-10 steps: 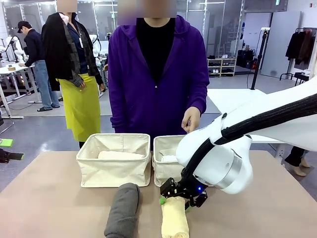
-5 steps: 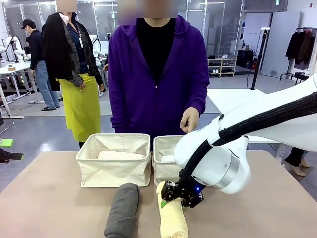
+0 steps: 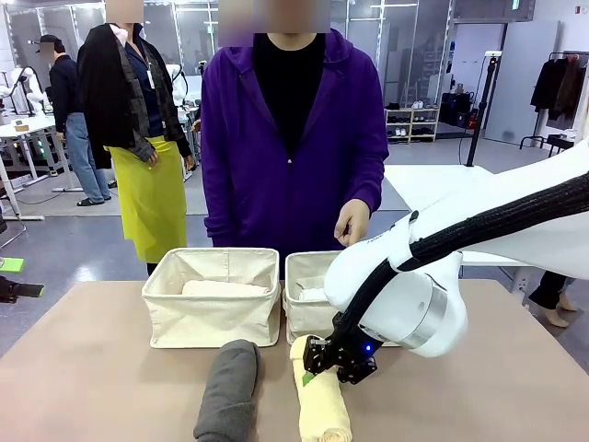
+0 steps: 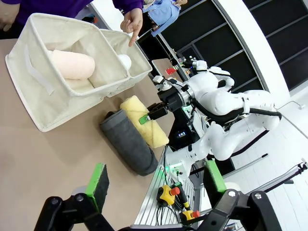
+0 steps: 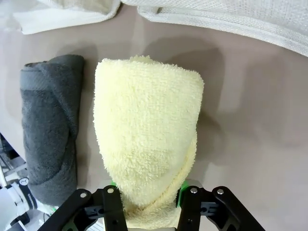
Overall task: Divide the towels into two baskets.
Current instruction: Pick up one hotel-folded towel from the bottom of the table and place it in the Fabric basket indicated by the person.
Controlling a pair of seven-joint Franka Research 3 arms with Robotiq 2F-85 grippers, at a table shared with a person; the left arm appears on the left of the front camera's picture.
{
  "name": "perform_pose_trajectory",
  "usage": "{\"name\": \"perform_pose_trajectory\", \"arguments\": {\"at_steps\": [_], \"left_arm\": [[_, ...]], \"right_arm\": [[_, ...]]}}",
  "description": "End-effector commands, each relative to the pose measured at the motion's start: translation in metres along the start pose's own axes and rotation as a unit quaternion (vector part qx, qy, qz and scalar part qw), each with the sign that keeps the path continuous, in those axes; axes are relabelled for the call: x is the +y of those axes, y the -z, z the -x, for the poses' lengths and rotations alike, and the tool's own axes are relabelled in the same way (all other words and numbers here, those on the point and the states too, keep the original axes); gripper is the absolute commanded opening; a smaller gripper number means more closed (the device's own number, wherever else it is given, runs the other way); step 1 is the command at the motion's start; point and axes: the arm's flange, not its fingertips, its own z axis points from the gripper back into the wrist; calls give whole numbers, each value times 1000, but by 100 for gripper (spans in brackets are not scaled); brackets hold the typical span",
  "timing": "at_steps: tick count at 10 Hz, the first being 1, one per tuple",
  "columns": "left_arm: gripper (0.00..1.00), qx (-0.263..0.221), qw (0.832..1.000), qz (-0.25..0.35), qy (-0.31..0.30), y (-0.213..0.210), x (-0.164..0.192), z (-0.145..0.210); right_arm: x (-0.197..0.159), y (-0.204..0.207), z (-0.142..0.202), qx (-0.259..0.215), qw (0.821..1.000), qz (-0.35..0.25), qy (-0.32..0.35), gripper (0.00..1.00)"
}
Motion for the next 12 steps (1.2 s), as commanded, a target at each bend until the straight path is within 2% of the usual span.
{"name": "perform_pose_trajectory", "arguments": {"at_steps": [1, 2, 4, 5, 6, 7, 8, 9, 12], "left_arm": [[100, 0, 1000, -1, -9, -2, -6, -1], [100, 0, 1000, -1, -9, -2, -6, -1], [100, 0, 1000, -1, -9, -2, -6, -1], [100, 0, 1000, -1, -9, -2, -6, -1], [100, 0, 1000, -1, -9, -2, -6, -1], [100, 0, 1000, -1, -9, -2, -6, -1], [100, 0, 1000, -1, -9, -2, -6, -1], [100, 0, 1000, -1, -9, -2, -6, -1], [100, 0, 1000, -1, -9, -2, -6, -1]], "right_arm": [[11, -33, 2, 4, 1000, -7, -30, 23], [17, -49, 2, 5, 998, 4, -59, 23], [45, -94, 6, 40, 983, 38, -176, 23], [57, -110, 7, 50, 965, 43, -253, 23], [64, -122, 6, 64, 941, 78, -323, 23], [70, -131, 7, 73, 918, 95, -378, 23], [72, -134, 10, 65, 909, 121, -395, 23], [68, -126, 15, 77, 943, 95, -311, 23], [68, -126, 15, 77, 943, 95, -311, 23]]}}
